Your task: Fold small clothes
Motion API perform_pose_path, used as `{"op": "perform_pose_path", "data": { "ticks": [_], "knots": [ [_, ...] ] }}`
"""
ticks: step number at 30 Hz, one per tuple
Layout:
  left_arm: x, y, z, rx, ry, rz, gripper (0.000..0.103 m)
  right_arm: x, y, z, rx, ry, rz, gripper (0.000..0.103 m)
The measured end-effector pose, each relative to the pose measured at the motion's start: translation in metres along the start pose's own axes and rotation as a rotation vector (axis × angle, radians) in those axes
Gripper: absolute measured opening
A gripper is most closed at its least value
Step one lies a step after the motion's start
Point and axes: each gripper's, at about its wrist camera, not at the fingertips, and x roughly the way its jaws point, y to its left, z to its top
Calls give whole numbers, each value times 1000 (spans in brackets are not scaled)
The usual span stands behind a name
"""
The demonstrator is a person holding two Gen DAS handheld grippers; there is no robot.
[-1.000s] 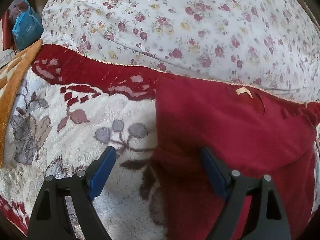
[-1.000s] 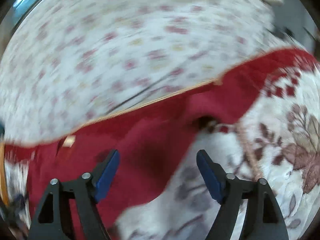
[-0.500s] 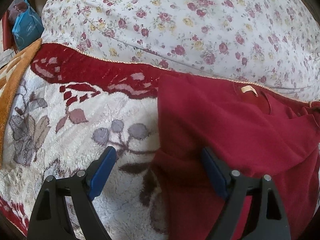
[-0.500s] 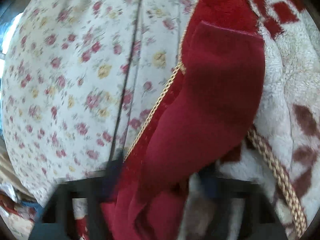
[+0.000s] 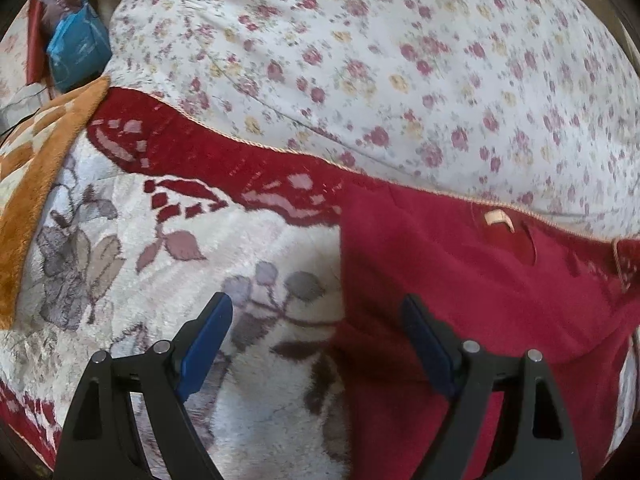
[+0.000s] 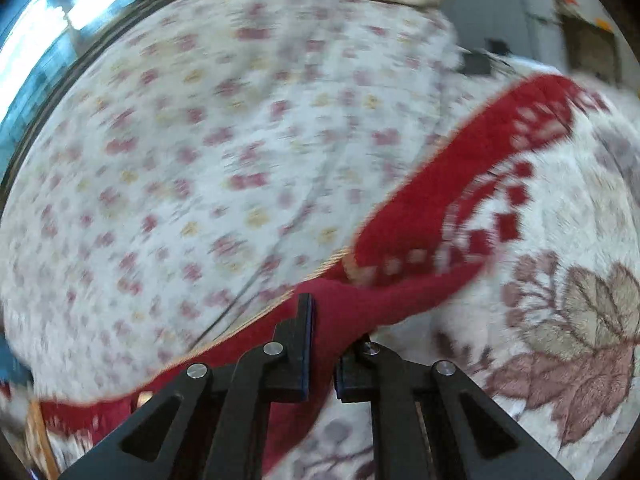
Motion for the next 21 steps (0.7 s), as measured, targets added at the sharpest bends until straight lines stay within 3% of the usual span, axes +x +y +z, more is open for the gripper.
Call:
{"op": "perform_pose_path", "data": {
  "ticks": [4, 8, 9, 10, 11, 13, 15, 18, 21],
  "knots": [
    [-5, 13, 6, -49, -16, -8, 85, -10, 85, -29, -188, 65, 148, 10],
    [-6, 19, 8, -69, -18, -14, 85, -8, 187, -111, -464, 154, 301, 13],
    [-6, 19, 8, -68, -17, -11, 85, -1, 204, -136, -520, 195, 332, 26],
    [-5, 19, 7, -68, -13, -12, 85, 8, 219, -163, -572, 251, 357, 48],
    [-5, 19, 7, -68, -11, -15, 85, 21, 231, -193, -630, 328, 361, 57],
    [-6, 19, 7, -68, -7, -22, 85, 37, 240, -234, -735, 433, 317, 62],
    [-7, 19, 8, -65, -8, -28, 85, 34, 238, -251, -800, 412, 279, 62],
    [-9, 17, 9, -61, -15, -37, 85, 18, 222, -242, -753, 366, 296, 80],
    [-8, 15, 9, -55, -9, -37, 85, 13, 202, -221, -629, 347, 317, 83]
  ]
}}
